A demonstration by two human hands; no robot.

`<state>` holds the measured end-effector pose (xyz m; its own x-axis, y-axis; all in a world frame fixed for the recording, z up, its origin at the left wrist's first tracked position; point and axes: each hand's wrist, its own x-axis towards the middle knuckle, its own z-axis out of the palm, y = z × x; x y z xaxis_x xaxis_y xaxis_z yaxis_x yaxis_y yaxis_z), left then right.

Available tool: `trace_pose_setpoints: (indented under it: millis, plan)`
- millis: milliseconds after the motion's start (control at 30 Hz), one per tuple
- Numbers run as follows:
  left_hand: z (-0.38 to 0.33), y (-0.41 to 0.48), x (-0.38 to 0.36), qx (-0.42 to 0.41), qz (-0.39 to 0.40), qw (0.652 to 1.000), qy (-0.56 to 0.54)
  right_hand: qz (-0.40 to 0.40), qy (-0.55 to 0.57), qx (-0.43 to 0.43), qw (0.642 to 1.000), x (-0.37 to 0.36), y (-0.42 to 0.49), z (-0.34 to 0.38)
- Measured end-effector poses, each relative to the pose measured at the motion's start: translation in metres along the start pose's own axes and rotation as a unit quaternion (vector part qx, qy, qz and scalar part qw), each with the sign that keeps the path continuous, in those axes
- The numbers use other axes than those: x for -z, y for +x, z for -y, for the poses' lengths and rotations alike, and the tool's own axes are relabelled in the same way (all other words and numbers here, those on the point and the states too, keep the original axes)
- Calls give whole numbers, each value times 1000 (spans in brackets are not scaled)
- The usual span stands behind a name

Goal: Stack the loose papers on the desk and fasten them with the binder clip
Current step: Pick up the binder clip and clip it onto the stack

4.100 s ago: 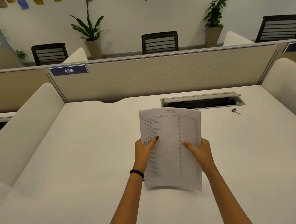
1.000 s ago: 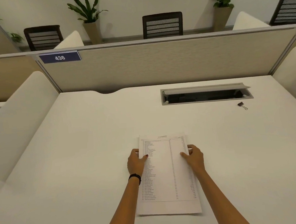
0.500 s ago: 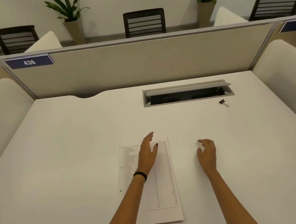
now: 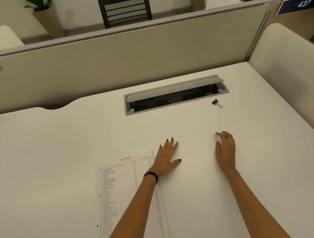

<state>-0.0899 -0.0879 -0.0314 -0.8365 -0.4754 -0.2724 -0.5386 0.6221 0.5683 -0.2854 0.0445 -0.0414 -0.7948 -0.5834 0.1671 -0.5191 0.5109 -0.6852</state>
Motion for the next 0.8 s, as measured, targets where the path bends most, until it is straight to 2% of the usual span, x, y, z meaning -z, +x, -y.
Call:
trace_pose_setpoints:
  millis: [167,500,700,800]
  plan:
    - [8,11,1,-15,-28,999,36,-1,4,0,1000,-9,45,0]
    - [11,32,10,-16,-24,999,37,-4,7,-9,1000,-38,130,8]
    - [12,33,10,-15,-22,999,42,29,-44,24,998,-49,158,7]
    - [11,32,11,-17,-18,998,53,26,-25,14,999,-48,157,2]
